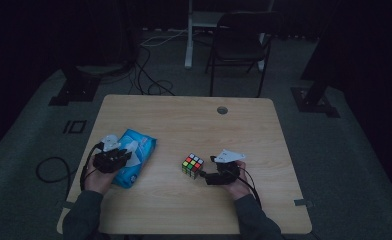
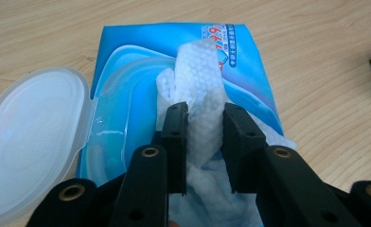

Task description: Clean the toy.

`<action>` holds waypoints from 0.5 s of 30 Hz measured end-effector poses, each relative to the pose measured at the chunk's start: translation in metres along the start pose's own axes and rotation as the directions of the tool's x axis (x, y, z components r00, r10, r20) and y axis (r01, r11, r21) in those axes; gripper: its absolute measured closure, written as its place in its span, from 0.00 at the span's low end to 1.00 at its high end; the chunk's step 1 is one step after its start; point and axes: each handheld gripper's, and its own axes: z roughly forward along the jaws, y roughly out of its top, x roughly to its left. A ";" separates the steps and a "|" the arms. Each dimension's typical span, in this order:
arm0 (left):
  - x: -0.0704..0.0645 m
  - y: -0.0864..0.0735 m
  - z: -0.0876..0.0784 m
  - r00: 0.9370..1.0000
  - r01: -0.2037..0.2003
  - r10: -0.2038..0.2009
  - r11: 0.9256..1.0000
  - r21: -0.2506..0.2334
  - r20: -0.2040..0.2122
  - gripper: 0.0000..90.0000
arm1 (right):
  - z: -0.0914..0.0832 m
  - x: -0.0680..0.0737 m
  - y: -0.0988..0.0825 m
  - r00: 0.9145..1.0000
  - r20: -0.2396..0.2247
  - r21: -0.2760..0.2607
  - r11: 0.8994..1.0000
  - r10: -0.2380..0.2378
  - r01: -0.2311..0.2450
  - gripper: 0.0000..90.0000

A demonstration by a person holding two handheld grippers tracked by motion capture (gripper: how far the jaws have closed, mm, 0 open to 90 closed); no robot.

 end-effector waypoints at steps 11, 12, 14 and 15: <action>0.011 0.002 -0.006 0.998 0.057 -0.056 0.998 -0.027 0.007 0.97 | 0.000 0.000 -0.001 1.000 0.002 0.000 1.000 0.003 -0.003 0.27; 0.008 0.003 -0.005 0.999 0.044 -0.044 0.999 -0.022 0.021 0.98 | 0.000 0.000 -0.001 1.000 0.001 0.001 1.000 0.003 -0.003 0.27; 0.005 0.007 -0.006 0.999 0.039 -0.038 0.999 -0.035 0.038 0.98 | 0.000 0.000 -0.001 1.000 0.002 -0.002 1.000 0.002 -0.002 0.27; 0.003 0.009 -0.008 0.998 0.037 -0.035 0.998 -0.046 0.051 0.98 | 0.000 0.000 -0.001 1.000 0.003 -0.003 1.000 0.001 -0.001 0.27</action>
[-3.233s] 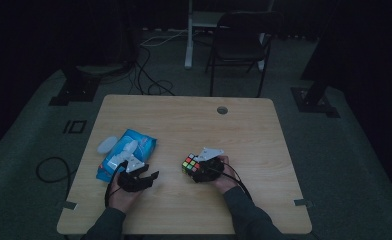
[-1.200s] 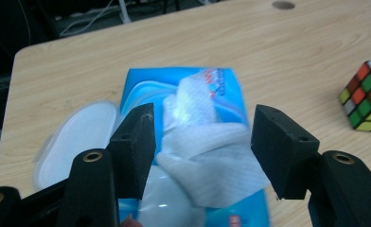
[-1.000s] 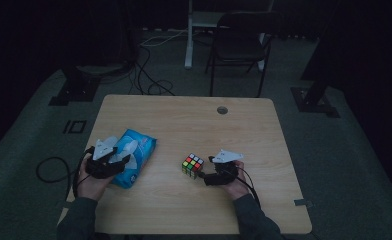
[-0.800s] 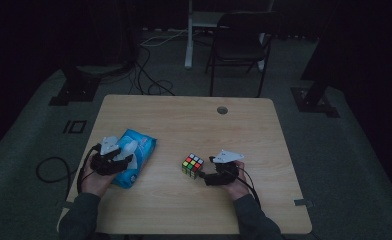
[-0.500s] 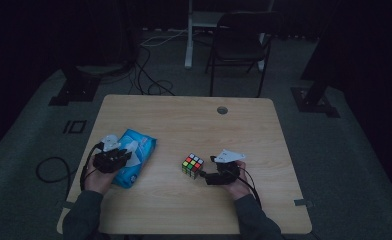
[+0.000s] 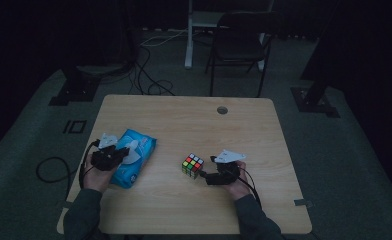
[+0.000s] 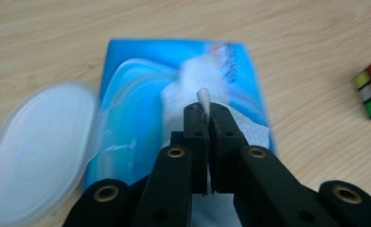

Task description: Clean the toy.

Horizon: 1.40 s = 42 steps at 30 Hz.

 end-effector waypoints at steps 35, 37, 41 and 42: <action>0.000 -0.012 0.017 0.999 0.047 -0.046 0.996 0.075 -0.019 0.57 | 0.002 0.003 -0.001 1.000 -0.005 0.010 1.000 -0.006 0.006 0.27; 0.002 -0.012 0.017 0.998 0.060 -0.060 0.995 0.079 -0.003 0.62 | 0.002 0.003 -0.001 1.000 -0.004 0.009 1.000 -0.005 0.006 0.27; 0.009 -0.012 0.015 0.992 0.112 -0.115 0.992 0.062 0.051 0.75 | 0.002 0.002 -0.001 1.000 -0.004 0.009 1.000 -0.005 0.005 0.27; 0.011 -0.013 0.014 0.989 0.130 -0.134 0.990 0.052 0.066 0.77 | 0.002 0.002 -0.001 1.000 -0.005 0.008 1.000 -0.004 0.004 0.27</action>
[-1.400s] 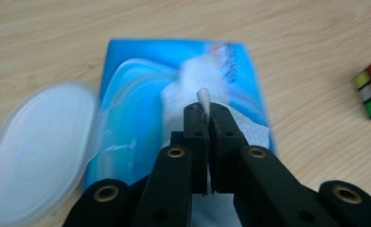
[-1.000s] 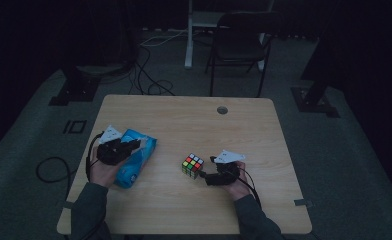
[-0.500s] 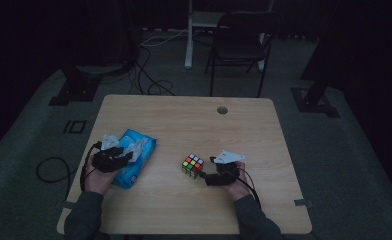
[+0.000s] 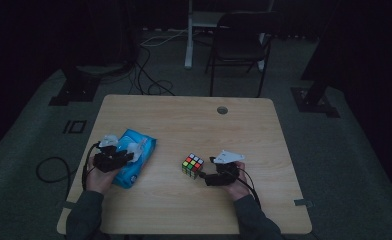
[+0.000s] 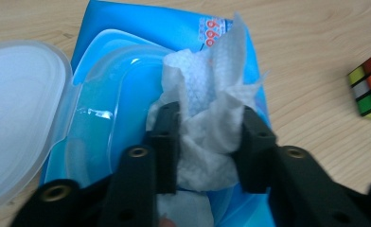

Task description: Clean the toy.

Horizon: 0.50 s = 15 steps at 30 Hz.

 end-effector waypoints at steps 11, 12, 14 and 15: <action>-0.001 0.004 -0.007 1.000 0.003 -0.003 0.999 -0.045 0.004 0.95 | 0.000 0.001 0.001 1.000 0.000 -0.001 1.000 0.000 0.000 0.27; -0.002 0.005 -0.008 1.000 -0.007 0.007 0.999 -0.051 0.004 0.95 | 0.000 0.001 0.001 1.000 -0.001 -0.002 1.000 -0.001 0.001 0.27; -0.004 0.007 -0.012 1.000 -0.021 0.021 0.998 -0.062 0.002 0.95 | 0.001 0.001 0.001 1.000 -0.004 -0.003 1.000 0.002 -0.002 0.27; -0.005 0.008 -0.013 1.000 -0.026 0.026 0.997 -0.066 0.002 0.95 | 0.001 0.002 0.002 1.000 -0.006 -0.005 1.000 0.000 0.000 0.27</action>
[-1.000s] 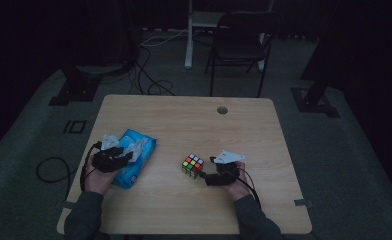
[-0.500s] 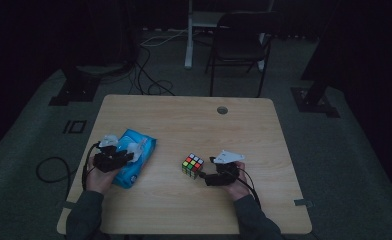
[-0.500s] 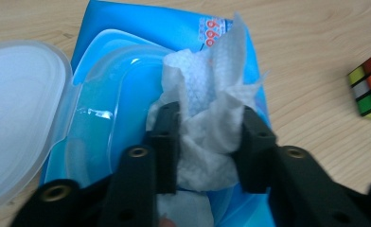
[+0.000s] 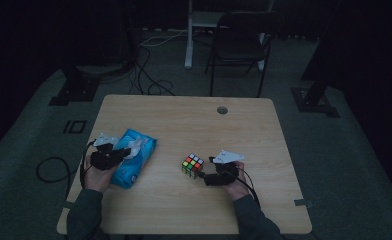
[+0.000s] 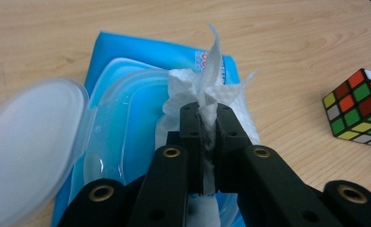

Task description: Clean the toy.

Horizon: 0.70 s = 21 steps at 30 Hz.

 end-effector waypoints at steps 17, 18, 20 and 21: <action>-0.023 0.028 -0.016 0.986 -0.021 0.048 0.986 -0.166 0.163 0.95 | 0.005 0.006 0.004 1.000 -0.017 0.004 1.000 -0.015 0.015 0.23; -0.025 0.031 -0.017 0.983 -0.020 0.051 0.984 -0.175 0.176 0.96 | 0.006 0.006 0.005 1.000 -0.017 0.004 1.000 -0.017 0.017 0.23; -0.028 0.036 -0.016 0.982 -0.031 0.063 0.984 -0.178 0.177 0.95 | 0.007 0.006 0.005 1.000 -0.018 0.008 1.000 -0.018 0.018 0.21; -0.030 0.037 -0.015 0.981 -0.035 0.068 0.983 -0.180 0.182 0.95 | 0.008 0.007 0.006 1.000 -0.019 0.006 1.000 -0.018 0.018 0.21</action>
